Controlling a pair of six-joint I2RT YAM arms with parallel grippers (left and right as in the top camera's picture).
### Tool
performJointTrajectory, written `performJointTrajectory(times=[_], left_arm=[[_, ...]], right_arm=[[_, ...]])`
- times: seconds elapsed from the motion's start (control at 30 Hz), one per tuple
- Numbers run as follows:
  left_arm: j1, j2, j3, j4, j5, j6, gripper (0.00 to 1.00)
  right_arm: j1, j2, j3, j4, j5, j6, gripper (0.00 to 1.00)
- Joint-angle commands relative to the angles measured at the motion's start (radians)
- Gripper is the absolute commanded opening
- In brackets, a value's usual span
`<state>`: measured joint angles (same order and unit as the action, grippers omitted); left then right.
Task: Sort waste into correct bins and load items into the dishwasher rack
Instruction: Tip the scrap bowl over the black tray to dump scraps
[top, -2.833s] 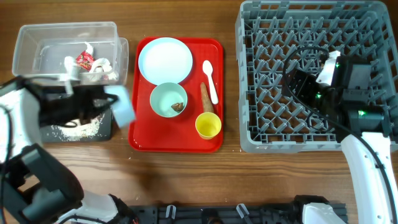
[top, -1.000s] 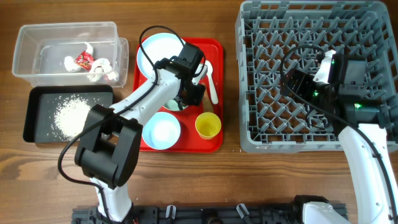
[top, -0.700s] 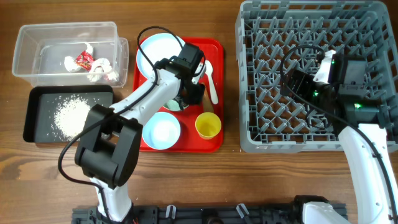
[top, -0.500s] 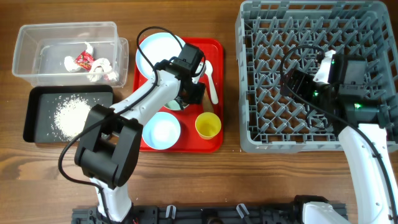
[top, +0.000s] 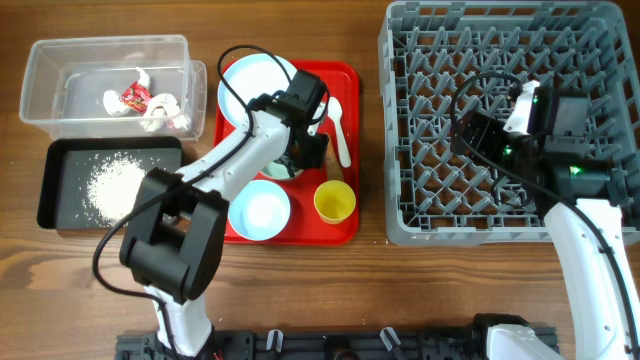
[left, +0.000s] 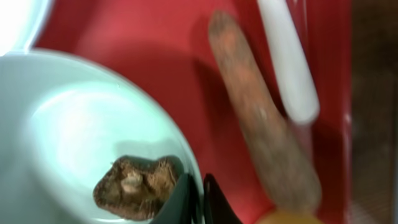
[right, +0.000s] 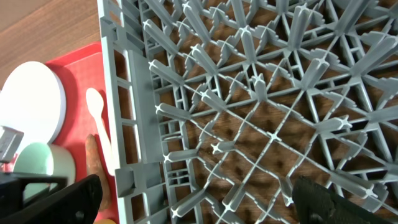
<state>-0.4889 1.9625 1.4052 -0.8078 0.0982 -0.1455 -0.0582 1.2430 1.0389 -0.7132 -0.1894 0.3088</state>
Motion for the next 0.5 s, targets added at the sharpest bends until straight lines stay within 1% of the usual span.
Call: performJointTrajectory(times=[0.0, 0.07, 0.13, 0.2, 0.23, 0.3, 0.37, 0.4, 0.43, 0.47], left_arm=[[0.023, -0.111, 0.108, -0.108, 0.066, -0.056, 0.04], [0.074, -0.18, 0.144, -0.166, 0.083, -0.076, 0.04], [0.153, -0.239, 0.144, -0.213, 0.14, -0.076, 0.04], [0.275, -0.29, 0.144, -0.288, 0.211, -0.068, 0.04], [0.359, -0.312, 0.144, -0.325, 0.261, -0.036, 0.04], [0.504, -0.324, 0.143, -0.373, 0.406, 0.072, 0.04], [0.632, -0.324, 0.129, -0.426, 0.575, 0.207, 0.04], [0.737, -0.323, 0.095, -0.467, 0.694, 0.335, 0.04], [0.823, -0.323, 0.048, -0.465, 0.756, 0.401, 0.04], [0.874, -0.323, 0.016, -0.457, 0.801, 0.438, 0.04]], right_arm=[[-0.001, 0.01, 0.014, 0.002, 0.013, -0.021, 1.0], [-0.001, 0.01, 0.014, 0.002, 0.013, -0.021, 1.0], [-0.001, 0.01, 0.014, 0.002, 0.013, -0.021, 1.0], [-0.001, 0.01, 0.014, 0.002, 0.013, -0.021, 0.99], [-0.001, 0.01, 0.014, 0.002, 0.013, -0.021, 1.0], [-0.001, 0.01, 0.014, 0.002, 0.013, -0.021, 1.0], [-0.001, 0.01, 0.014, 0.002, 0.013, -0.021, 1.0], [-0.001, 0.01, 0.014, 0.002, 0.013, -0.021, 0.99], [-0.001, 0.01, 0.014, 0.002, 0.013, -0.021, 1.0], [-0.001, 0.01, 0.014, 0.002, 0.013, -0.021, 1.0]])
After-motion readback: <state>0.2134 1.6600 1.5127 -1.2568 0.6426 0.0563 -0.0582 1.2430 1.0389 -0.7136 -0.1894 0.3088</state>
